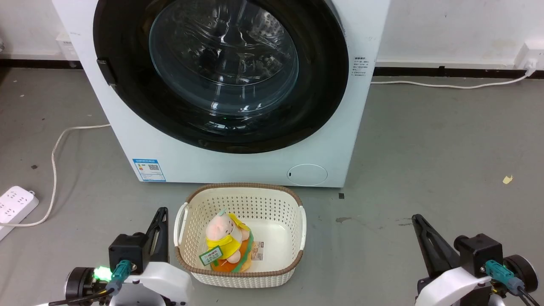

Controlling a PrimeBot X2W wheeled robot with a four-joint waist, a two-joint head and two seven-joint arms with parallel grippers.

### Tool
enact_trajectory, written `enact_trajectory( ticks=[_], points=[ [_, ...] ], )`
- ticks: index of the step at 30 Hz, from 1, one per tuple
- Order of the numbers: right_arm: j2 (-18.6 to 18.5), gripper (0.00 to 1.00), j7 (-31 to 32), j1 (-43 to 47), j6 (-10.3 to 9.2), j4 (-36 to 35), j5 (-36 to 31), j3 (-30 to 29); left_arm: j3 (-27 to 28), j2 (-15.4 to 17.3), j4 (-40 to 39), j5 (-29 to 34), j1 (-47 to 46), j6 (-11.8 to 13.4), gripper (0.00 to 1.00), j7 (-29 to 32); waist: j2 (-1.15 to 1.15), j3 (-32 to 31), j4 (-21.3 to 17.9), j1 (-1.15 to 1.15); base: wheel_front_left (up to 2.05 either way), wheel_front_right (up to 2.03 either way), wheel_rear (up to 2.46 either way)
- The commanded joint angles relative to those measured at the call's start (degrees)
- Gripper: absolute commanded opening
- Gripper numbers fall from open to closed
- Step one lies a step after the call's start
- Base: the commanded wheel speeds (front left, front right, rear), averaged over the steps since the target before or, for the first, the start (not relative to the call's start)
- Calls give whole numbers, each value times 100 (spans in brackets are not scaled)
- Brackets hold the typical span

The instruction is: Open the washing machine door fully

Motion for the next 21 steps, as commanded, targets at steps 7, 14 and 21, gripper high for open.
enact_trajectory(
  ticks=[7,14,21],
  points=[
    [-1,100,-8,3,0,6,12,2,-6,-1,5,-4,-1,-1,100,-8,0,1,0,0,0,0,0],
    [1,100,-92,5,0,24,96,-21,-48,0,24,-38,10,5,100,-92,0,6,4,0,0,0,0],
    [2,100,-176,-8,-1,32,169,-21,-89,0,43,-77,15,6,100,-176,0,37,30,0,0,0,0]
  ],
)
